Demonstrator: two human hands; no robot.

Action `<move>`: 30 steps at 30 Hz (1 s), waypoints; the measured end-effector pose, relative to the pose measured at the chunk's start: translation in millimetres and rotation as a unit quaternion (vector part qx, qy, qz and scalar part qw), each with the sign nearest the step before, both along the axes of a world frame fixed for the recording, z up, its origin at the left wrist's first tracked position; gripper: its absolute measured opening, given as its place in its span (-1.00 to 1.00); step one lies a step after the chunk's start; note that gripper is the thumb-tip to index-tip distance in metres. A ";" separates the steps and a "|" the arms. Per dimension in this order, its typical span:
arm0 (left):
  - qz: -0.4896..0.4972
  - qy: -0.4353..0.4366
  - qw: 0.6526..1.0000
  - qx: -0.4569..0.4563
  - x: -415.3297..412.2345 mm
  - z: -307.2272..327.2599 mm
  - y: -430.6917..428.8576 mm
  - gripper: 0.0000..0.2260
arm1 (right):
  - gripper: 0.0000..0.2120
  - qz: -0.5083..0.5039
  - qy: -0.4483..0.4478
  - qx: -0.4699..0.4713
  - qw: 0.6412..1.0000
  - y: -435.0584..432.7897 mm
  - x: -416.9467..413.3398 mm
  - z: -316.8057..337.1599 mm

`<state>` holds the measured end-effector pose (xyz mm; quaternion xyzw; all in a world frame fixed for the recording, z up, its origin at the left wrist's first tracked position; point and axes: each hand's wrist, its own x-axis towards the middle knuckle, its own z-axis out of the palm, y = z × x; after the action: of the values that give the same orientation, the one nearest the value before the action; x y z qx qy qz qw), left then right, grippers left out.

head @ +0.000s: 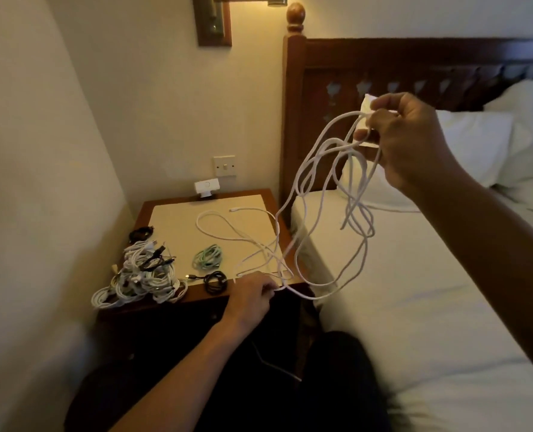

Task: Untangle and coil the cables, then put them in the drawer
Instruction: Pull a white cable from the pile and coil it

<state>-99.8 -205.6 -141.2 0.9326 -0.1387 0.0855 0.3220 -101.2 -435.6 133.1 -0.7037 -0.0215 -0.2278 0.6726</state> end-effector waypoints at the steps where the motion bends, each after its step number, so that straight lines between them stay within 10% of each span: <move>1: -0.012 -0.013 0.999 -0.028 -13.1 5.5 1.0 -0.86 | -0.85 -0.004 0.004 0.000 1.000 -2.3 -3.0 -3.2; 10: -0.012 0.090 0.994 0.057 -59.5 11.1 69.5 -0.59 | -0.83 0.008 0.054 -0.070 0.996 15.9 -17.6 -33.8; 15: 0.055 0.024 0.984 -0.169 -53.5 68.0 61.3 -0.63 | -0.90 0.146 0.081 -0.121 0.978 36.0 -24.8 -42.9; 20: -0.090 0.096 0.968 -0.212 -51.9 150.5 37.2 -0.77 | -0.89 0.241 0.022 -0.264 0.934 60.4 -25.1 -42.3; 26: -0.051 0.091 0.863 -0.495 -45.3 202.9 52.1 -0.79 | -0.49 0.336 0.065 -0.283 0.896 62.1 -11.8 -56.4; 30: -0.028 0.104 0.816 -0.568 -57.0 222.9 73.7 -0.82 | -0.75 0.302 0.082 -0.459 0.832 58.4 2.3 -104.3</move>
<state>-156.9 -131.9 81.7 0.5834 -0.0571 0.0428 0.8091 -98.9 -377.2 28.7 -0.9060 -0.2797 0.0807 0.3074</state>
